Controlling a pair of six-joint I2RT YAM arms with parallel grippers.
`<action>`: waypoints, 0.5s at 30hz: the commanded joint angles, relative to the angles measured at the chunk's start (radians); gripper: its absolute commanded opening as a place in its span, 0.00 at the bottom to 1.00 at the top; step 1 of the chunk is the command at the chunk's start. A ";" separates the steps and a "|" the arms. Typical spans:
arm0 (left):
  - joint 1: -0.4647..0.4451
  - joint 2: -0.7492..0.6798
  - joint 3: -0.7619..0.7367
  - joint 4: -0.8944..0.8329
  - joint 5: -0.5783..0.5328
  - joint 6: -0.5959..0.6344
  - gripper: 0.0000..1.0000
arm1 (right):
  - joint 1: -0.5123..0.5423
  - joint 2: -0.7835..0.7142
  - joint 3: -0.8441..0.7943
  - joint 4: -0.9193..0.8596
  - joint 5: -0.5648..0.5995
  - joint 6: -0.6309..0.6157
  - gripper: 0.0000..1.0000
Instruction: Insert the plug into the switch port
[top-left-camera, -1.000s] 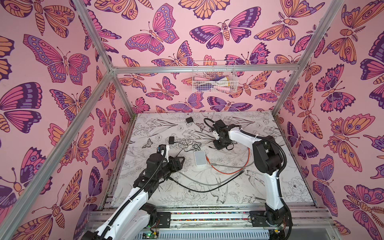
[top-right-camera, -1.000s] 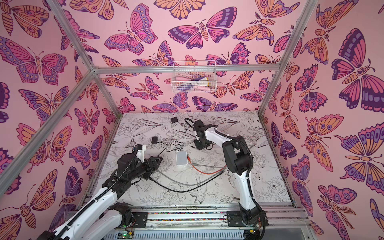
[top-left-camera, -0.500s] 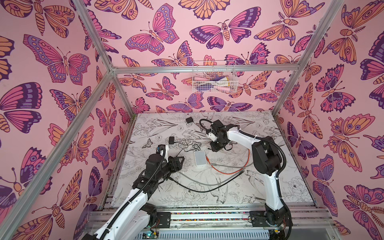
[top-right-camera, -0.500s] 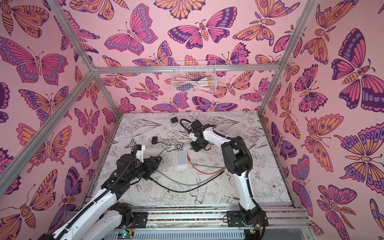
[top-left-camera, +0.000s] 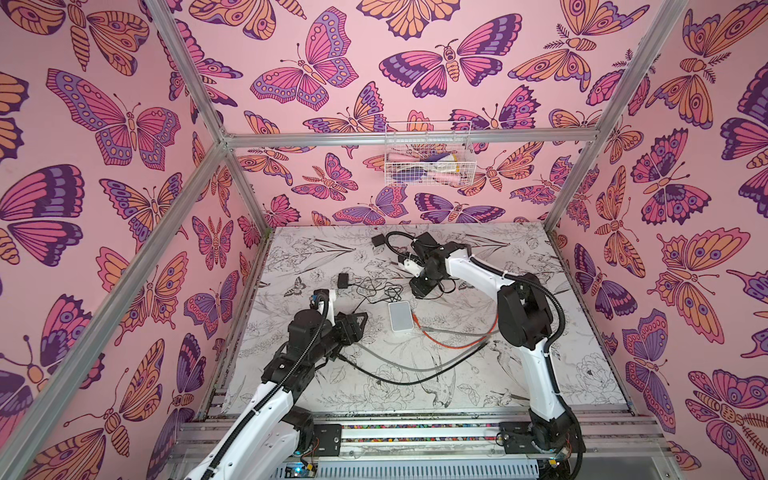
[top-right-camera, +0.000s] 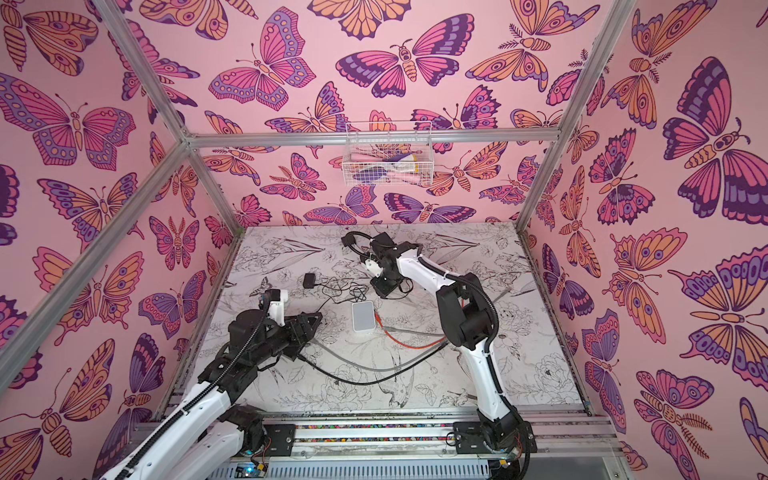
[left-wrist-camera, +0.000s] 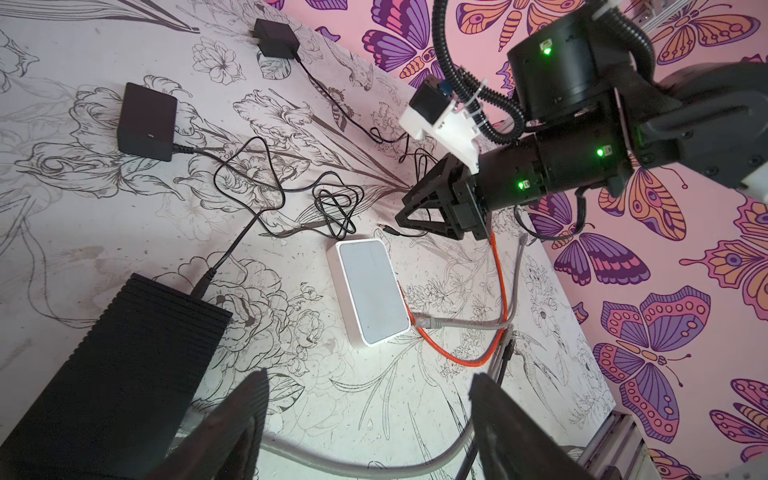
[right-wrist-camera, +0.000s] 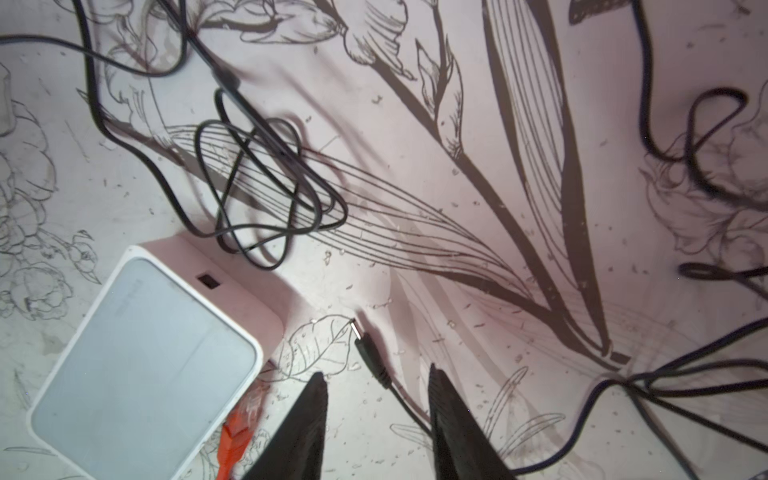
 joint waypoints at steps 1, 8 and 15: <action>0.000 -0.025 0.003 -0.035 -0.005 0.020 0.78 | -0.001 0.042 0.042 -0.096 -0.002 -0.066 0.43; 0.003 -0.040 0.002 -0.043 -0.006 0.021 0.79 | -0.001 0.040 0.016 -0.106 -0.047 -0.095 0.41; 0.005 -0.038 0.003 -0.043 0.003 0.015 0.79 | -0.002 0.077 0.027 -0.117 -0.058 -0.109 0.37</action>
